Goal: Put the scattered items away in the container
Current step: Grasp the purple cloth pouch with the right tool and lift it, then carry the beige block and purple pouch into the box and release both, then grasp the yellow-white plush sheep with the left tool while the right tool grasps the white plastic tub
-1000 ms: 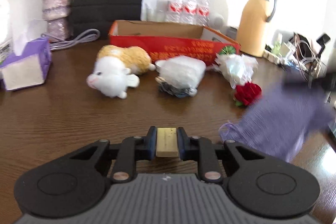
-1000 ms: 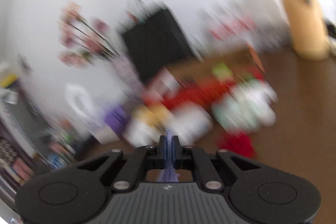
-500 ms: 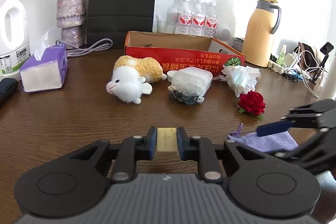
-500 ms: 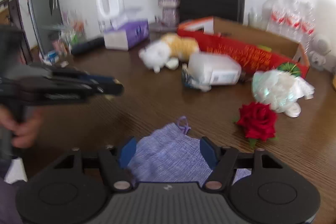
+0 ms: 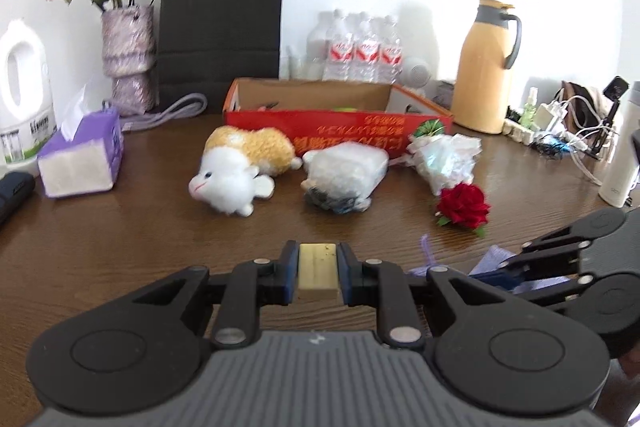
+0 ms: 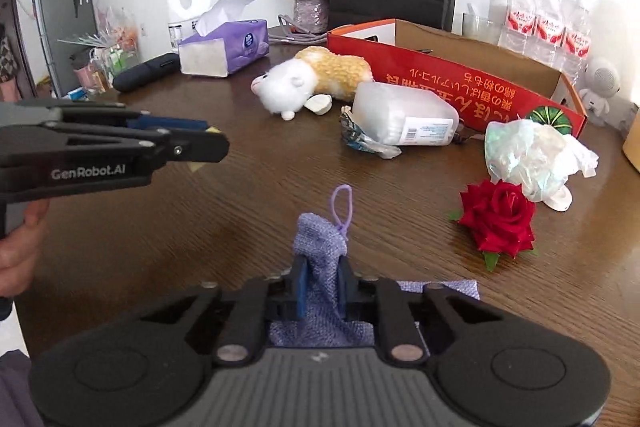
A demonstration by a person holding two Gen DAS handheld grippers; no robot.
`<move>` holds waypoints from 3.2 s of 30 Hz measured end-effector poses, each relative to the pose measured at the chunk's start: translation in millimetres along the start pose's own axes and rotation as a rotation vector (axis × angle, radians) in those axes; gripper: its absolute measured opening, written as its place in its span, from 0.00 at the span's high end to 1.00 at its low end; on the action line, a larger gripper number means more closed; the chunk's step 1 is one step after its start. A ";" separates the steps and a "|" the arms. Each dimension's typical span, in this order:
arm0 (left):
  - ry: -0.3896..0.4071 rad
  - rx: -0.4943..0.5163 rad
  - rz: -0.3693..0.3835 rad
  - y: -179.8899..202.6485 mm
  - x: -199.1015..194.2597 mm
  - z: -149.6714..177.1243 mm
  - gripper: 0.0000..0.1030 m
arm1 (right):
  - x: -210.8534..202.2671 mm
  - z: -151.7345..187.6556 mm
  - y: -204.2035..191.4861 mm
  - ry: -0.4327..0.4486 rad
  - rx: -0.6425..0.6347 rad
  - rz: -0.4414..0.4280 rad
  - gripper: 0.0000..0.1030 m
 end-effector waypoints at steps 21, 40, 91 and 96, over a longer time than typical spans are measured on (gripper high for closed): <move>0.209 -0.033 -0.054 -3.1 81.3 -206.2 0.79 | -151.9 -137.3 102.5 0.656 0.104 0.120 0.89; -0.372 -0.073 -0.015 55.6 390.1 -239.8 0.79 | 100.6 -234.2 336.8 0.286 0.845 0.336 0.84; -0.160 -0.004 -0.074 -56.0 178.1 -92.7 0.48 | 40.2 -113.5 114.3 0.170 0.463 -0.046 0.17; -0.101 -0.009 -0.132 -55.9 155.8 -93.2 0.99 | 68.3 -119.4 109.5 0.128 0.527 0.021 0.15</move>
Point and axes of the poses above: each gripper's, at about its wrist camera, not at the fingertips, and x roughly the way its jaws point, y to its right, z to its underside, the point moved 1 cm from there along x, roughly the way its jaws point, and after that the axes turned 11 degrees about -z, right-handed, at the moved point
